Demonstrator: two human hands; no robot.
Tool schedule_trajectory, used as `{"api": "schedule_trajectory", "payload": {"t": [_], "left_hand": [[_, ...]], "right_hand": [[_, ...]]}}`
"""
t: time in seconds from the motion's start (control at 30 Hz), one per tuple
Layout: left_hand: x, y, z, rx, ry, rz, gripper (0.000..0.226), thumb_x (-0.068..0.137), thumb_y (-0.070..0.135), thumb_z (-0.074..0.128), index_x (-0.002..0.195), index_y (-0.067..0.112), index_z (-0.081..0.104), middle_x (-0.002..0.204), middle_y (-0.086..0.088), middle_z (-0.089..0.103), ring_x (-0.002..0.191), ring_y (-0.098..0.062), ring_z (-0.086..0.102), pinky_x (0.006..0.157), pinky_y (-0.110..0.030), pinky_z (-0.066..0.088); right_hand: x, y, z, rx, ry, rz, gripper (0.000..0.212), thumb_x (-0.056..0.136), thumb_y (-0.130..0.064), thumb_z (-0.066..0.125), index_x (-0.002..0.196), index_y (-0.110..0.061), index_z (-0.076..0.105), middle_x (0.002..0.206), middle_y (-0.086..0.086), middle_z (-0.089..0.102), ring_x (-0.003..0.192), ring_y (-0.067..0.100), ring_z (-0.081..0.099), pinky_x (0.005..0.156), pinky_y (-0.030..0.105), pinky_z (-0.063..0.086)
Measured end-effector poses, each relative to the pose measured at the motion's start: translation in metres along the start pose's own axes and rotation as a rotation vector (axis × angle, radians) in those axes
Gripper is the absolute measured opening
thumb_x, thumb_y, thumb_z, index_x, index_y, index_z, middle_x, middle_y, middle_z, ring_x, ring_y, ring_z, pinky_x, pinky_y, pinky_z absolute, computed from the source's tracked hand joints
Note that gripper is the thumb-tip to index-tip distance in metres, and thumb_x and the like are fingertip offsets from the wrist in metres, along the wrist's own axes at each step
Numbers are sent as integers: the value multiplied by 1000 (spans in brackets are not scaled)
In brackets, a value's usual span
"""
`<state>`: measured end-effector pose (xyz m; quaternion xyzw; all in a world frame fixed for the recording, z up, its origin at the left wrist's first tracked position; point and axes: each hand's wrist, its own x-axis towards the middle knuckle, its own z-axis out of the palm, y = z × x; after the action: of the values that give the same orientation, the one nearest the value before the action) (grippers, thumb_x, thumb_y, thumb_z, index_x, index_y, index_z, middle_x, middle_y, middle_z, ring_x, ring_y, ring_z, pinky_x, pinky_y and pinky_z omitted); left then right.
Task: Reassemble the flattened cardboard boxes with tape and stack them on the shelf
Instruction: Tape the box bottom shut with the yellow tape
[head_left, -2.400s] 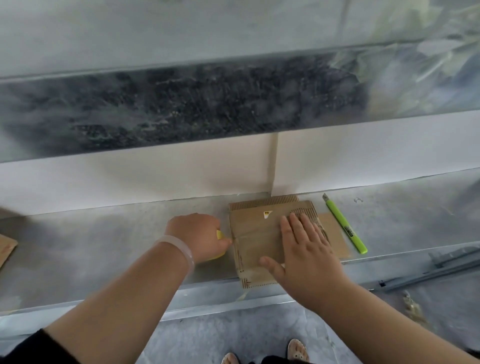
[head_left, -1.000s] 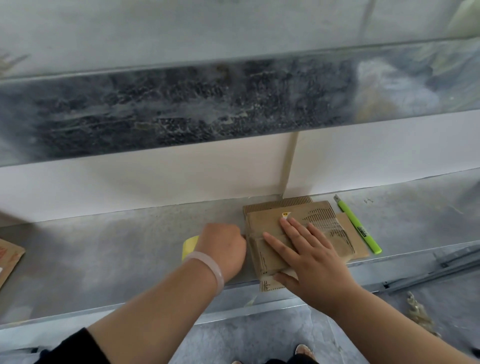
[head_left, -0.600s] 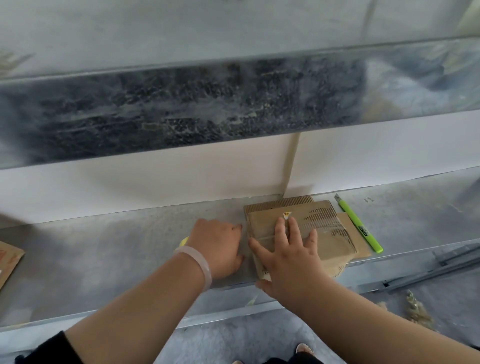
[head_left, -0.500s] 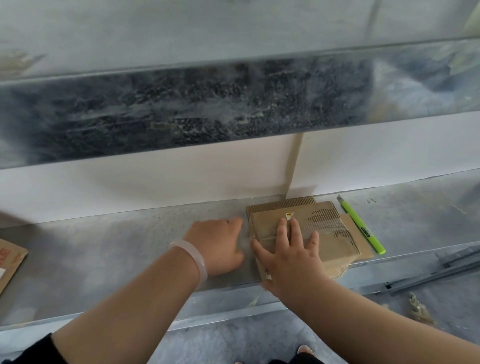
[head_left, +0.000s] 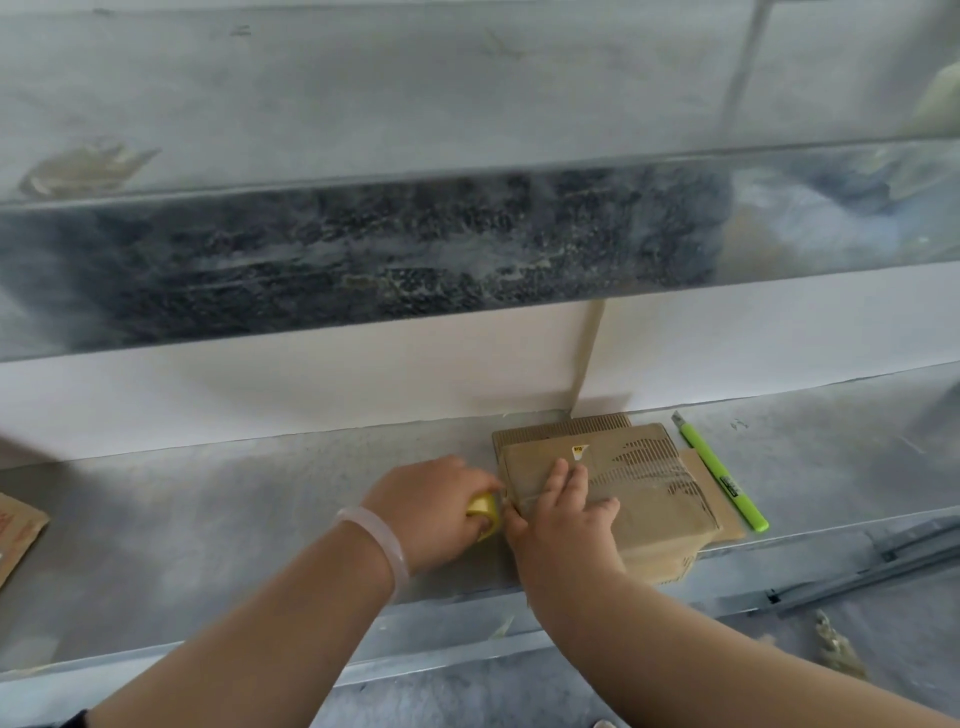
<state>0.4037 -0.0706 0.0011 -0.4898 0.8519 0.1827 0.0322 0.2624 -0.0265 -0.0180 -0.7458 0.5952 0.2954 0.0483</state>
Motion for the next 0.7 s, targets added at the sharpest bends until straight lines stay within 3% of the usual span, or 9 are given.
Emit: {"api": "schedule_trajectory", "payload": {"t": [0.17,0.23,0.3,0.4,0.47,0.5,0.57,0.7], "left_hand": [[0,-1,7,-34,90,0,32,92,51,46,122,42,54,114,13,58,100,-11,57,86,-29,47],[-1,0,9,-59,122,-4,31,92,50,47,121,44,54,114,16,58,100,-7,56,84,-25,44],[-2,0,10,-82,128,-19,33,91,49,50,123,43,55,115,17,58,100,-5,55,82,-22,42],[-2,3,8,-108,94,-49,35,90,48,52,124,44,54,119,18,57,98,-3,53,78,-18,37],[-2,5,4,-131,48,-64,39,89,46,53,128,44,53,121,16,58,98,-3,53,78,-17,36],[-2,5,3,-143,31,-73,42,88,44,54,130,44,52,121,14,59,99,-4,54,78,-17,37],[0,3,0,-146,14,-92,48,85,42,56,133,44,50,126,10,60,108,-8,56,83,-19,38],[3,1,-2,-110,-25,-145,44,83,44,57,126,40,58,124,8,60,111,-12,56,88,-22,41]], "right_hand": [[-7,5,21,149,188,15,67,97,-43,42,154,-29,8,152,40,-13,141,59,-2,106,63,18],[-13,12,28,291,297,24,75,83,-60,44,150,-29,32,151,40,16,136,58,28,99,62,28],[-20,23,37,453,454,-8,72,80,-66,42,141,-27,49,142,21,50,128,40,51,95,57,44],[-31,59,40,700,761,40,49,95,-52,34,136,-28,49,136,-5,57,128,15,50,105,40,44],[-29,97,43,817,921,241,40,99,-38,36,130,-23,56,128,-4,60,120,12,49,106,35,40],[-25,117,49,926,916,361,36,100,-29,39,129,-20,58,127,-1,61,117,15,50,105,36,41],[-15,150,65,1128,730,554,36,99,-16,42,130,-17,60,127,6,62,111,22,56,100,38,45],[5,173,103,845,303,587,40,98,-20,40,136,-24,53,124,12,57,109,29,51,99,42,41]]}}
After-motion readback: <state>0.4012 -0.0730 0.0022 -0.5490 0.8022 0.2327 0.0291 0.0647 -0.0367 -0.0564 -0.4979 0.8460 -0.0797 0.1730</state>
